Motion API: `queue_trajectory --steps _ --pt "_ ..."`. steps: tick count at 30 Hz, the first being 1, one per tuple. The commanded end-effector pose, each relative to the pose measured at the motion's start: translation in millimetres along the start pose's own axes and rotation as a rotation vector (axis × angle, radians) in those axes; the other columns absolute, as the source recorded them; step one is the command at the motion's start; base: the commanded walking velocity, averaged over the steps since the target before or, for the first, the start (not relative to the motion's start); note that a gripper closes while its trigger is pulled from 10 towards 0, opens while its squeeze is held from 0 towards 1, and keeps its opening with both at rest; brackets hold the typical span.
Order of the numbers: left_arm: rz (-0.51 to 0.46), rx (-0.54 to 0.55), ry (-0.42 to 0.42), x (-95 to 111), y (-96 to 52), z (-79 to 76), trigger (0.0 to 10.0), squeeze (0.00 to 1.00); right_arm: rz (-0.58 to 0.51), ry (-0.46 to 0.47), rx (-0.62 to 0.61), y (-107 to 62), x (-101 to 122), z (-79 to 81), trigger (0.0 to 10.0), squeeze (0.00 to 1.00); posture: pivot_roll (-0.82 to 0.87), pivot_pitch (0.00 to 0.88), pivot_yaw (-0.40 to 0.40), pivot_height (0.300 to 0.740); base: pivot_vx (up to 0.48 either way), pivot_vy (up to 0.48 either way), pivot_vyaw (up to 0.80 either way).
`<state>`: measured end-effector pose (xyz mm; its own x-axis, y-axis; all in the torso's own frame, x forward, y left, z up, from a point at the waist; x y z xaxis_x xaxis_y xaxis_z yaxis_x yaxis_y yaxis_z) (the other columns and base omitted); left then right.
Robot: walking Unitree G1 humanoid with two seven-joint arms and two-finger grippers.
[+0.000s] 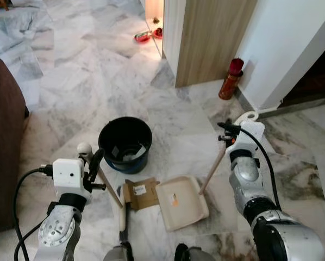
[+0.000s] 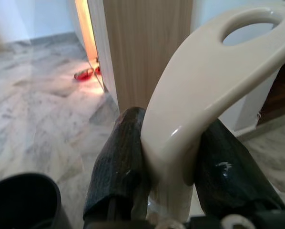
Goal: Sweep floor
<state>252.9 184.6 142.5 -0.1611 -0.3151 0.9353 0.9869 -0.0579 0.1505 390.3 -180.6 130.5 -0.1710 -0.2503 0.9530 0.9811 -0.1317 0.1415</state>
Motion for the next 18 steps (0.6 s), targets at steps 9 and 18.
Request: queue_trajectory --steps 9,18 --pt "0.048 -0.006 -0.001 0.1 -12.3 -1.6 10.0 0.0 -0.033 -0.001 0.024 0.7 3.8 7.3 10.0 0.0 0.23 0.336 -0.027 0.74 0.0 0.0 0.0" --pt "0.063 -0.015 0.004 4.6 -23.4 0.0 10.0 0.0 0.009 -0.067 0.041 -12.3 -13.2 0.7 10.0 0.0 0.25 0.374 -0.021 0.74 0.0 0.0 0.0"
Point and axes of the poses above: a point about 5 cm out from each wrist's last joint towards the gripper, its own y axis pointing out of the wrist towards the gripper, its own x axis along the axis of the wrist's last joint, z = x × y, the point moved 2 cm from there along y, pointing out of the wrist towards the gripper, and after that the axes turned 15 degrees about y, right-handed, at the moved point
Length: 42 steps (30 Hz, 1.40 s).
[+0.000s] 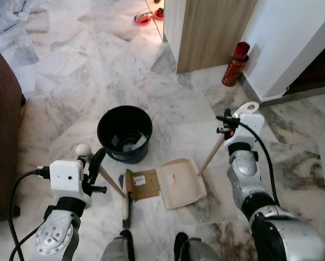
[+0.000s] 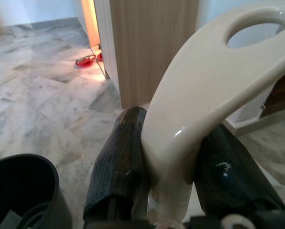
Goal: Sweep floor
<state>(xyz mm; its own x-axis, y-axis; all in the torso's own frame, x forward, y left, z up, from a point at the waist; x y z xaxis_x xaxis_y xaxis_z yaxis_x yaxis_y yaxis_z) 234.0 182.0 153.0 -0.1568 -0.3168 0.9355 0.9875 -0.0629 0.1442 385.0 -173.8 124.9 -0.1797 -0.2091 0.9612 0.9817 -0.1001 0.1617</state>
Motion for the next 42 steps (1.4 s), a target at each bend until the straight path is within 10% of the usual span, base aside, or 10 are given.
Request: queue_trajectory --steps 1,42 --pt "0.06 -0.009 0.002 -8.9 -7.0 -0.9 10.0 0.0 0.021 -0.027 0.004 -5.7 -7.1 -4.2 10.0 0.0 0.25 0.375 -0.021 0.74 0.0 0.0 0.0" --pt "0.081 -0.025 -0.014 -6.7 -12.0 -9.1 10.0 0.0 -0.226 0.044 -0.001 33.1 71.4 -4.0 10.0 0.0 0.23 0.389 -0.042 0.74 0.0 0.0 0.0"
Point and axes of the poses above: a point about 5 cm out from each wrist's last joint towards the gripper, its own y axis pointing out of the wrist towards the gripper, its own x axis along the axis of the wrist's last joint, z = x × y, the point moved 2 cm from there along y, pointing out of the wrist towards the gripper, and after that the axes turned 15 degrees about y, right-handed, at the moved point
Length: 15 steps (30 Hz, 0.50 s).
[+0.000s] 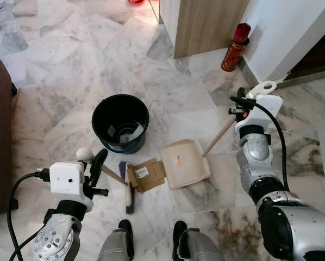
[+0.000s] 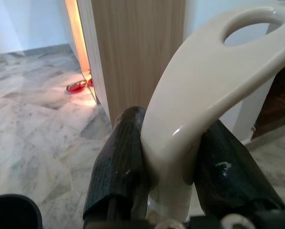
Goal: Sweep floor
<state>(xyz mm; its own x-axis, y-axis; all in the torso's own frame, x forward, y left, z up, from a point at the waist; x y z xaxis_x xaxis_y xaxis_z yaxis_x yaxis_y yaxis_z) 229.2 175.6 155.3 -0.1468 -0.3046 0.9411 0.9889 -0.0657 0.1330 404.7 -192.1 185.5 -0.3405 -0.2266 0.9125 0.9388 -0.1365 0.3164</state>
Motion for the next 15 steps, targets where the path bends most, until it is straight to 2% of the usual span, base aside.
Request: queue_trajectory --steps 1,5,10,15 --pt "0.071 -0.019 -0.001 -11.6 -7.9 -3.7 10.0 0.0 -0.062 0.005 0.002 4.3 12.6 -0.4 10.0 0.0 0.23 0.389 -0.042 0.74 0.0 0.0 0.0" --pt "0.07 -0.02 0.0 -10.5 -8.6 -4.0 10.0 0.0 -0.043 -0.018 0.007 1.7 7.7 -1.1 10.0 0.0 0.24 0.396 -0.038 0.74 0.0 0.0 0.0" --pt "0.072 -0.019 0.007 -7.4 -13.5 -1.3 10.0 0.0 0.021 -0.145 0.068 -13.9 -14.1 0.6 10.0 0.0 0.27 0.414 -0.03 0.74 0.0 0.0 0.0" --pt "0.077 -0.02 0.012 -4.8 -17.6 -0.4 10.0 0.0 0.068 -0.202 0.086 -23.9 -27.3 -2.4 10.0 0.0 0.28 0.425 -0.028 0.74 0.0 0.0 0.0"
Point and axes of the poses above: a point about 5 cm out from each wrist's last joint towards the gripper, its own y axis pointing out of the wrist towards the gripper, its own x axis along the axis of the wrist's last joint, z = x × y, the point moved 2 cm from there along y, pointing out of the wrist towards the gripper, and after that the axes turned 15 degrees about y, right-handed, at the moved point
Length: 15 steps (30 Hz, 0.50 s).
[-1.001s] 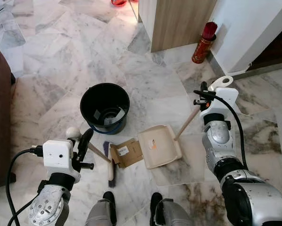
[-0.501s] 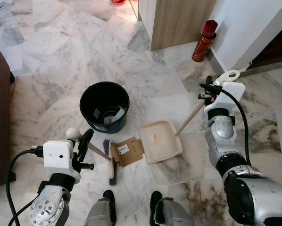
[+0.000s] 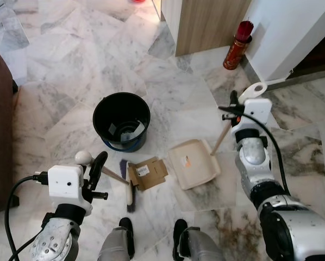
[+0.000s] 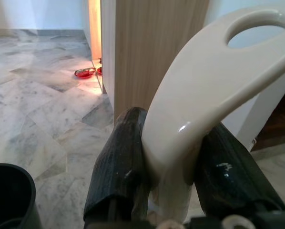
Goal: Sweep floor
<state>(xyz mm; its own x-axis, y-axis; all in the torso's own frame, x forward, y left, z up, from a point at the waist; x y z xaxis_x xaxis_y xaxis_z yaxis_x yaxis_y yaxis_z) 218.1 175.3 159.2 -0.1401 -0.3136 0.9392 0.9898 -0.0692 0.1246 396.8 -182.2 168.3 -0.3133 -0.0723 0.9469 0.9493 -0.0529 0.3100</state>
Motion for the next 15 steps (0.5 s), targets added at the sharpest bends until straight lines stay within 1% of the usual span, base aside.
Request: queue_trajectory --steps 1,3,5,6,10,14,15 --pt "0.07 -0.015 0.003 -10.2 -7.1 -1.3 10.0 0.0 0.047 -0.041 0.008 -9.9 -13.2 -4.3 10.0 0.0 0.28 0.425 -0.028 0.74 0.0 0.0 0.0" --pt "0.07 -0.018 0.002 -9.5 -7.2 -1.9 10.0 0.0 0.074 -0.056 -0.004 -14.0 -19.3 -6.6 10.0 0.0 0.27 0.426 -0.029 0.74 0.0 0.0 0.0" --pt "0.073 -0.024 -0.003 -9.8 -5.8 -3.8 10.0 0.0 0.104 -0.043 -0.019 -19.1 -26.7 -8.2 10.0 0.0 0.27 0.424 -0.031 0.74 0.0 0.0 0.0" --pt "0.073 -0.024 -0.003 -9.8 -5.8 -3.8 10.0 0.0 0.104 -0.043 -0.019 -19.1 -26.7 -8.2 10.0 0.0 0.27 0.424 -0.031 0.74 0.0 0.0 0.0" --pt "0.071 -0.031 -0.024 -11.3 -1.5 -6.6 10.0 0.0 0.159 0.013 -0.047 -28.5 -40.0 -8.2 10.0 0.0 0.27 0.419 -0.034 0.74 0.0 0.0 0.0" --pt "0.07 -0.028 -0.049 -12.6 4.7 -7.9 10.0 0.0 0.19 0.048 -0.06 -37.5 -50.1 -5.0 10.0 0.0 0.26 0.417 -0.036 0.74 0.0 0.0 0.0" --pt "0.07 -0.028 -0.049 -12.6 4.7 -7.9 10.0 0.0 0.19 0.048 -0.06 -37.5 -50.1 -5.0 10.0 0.0 0.26 0.417 -0.036 0.74 0.0 0.0 0.0"
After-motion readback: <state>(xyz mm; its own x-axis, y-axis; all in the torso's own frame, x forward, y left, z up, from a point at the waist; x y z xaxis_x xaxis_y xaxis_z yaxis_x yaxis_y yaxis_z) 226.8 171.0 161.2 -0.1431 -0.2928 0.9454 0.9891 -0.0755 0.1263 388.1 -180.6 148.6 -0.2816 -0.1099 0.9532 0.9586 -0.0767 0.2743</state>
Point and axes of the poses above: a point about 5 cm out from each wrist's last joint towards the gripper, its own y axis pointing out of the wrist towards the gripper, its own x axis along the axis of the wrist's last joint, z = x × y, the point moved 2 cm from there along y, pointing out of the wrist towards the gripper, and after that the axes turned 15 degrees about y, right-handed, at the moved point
